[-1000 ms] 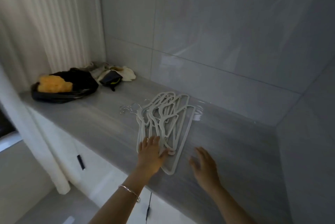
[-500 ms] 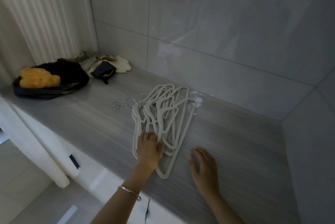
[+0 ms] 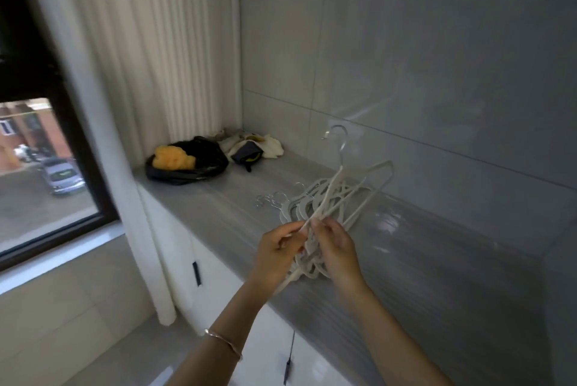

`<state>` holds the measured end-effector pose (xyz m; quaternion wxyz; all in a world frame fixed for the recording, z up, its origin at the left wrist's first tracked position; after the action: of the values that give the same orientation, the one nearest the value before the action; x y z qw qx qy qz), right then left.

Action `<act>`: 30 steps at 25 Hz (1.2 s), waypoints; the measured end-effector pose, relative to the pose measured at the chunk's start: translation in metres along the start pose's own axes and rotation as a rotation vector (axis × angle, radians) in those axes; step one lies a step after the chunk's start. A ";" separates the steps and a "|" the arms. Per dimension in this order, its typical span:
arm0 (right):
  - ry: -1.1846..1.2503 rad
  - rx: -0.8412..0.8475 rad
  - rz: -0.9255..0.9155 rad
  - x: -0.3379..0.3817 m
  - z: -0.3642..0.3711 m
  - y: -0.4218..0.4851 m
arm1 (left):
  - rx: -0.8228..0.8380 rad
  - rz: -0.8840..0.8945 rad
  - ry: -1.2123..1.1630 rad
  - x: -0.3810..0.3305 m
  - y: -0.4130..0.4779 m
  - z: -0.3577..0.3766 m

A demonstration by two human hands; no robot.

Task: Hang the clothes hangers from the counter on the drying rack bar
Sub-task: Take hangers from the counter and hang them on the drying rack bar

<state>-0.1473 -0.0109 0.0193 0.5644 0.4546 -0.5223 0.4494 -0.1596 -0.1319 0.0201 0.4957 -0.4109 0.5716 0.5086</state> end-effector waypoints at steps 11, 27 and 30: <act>0.209 0.461 -0.318 0.136 0.099 -0.184 | -0.662 0.300 0.308 -0.173 -0.251 -0.101; 0.288 1.265 -0.767 0.261 0.259 -0.671 | -1.720 0.267 1.344 -0.401 -0.821 -0.189; 0.188 1.352 -0.744 0.259 0.304 -0.756 | -1.803 0.112 1.374 -0.401 -0.921 -0.215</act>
<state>0.5529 -0.4393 0.2570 0.3203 0.8055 0.1025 0.4880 0.7736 -0.4915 0.2532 -0.4228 -0.7841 0.1655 0.4230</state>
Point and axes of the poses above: each hand's wrist, its own y-axis towards the middle knuckle, its own z-axis out of the palm, x = y × z, the point moved 4 cm from there along y, towards the middle knuckle, and after that the axes turned 3 degrees about y, right-handed, at the moved point
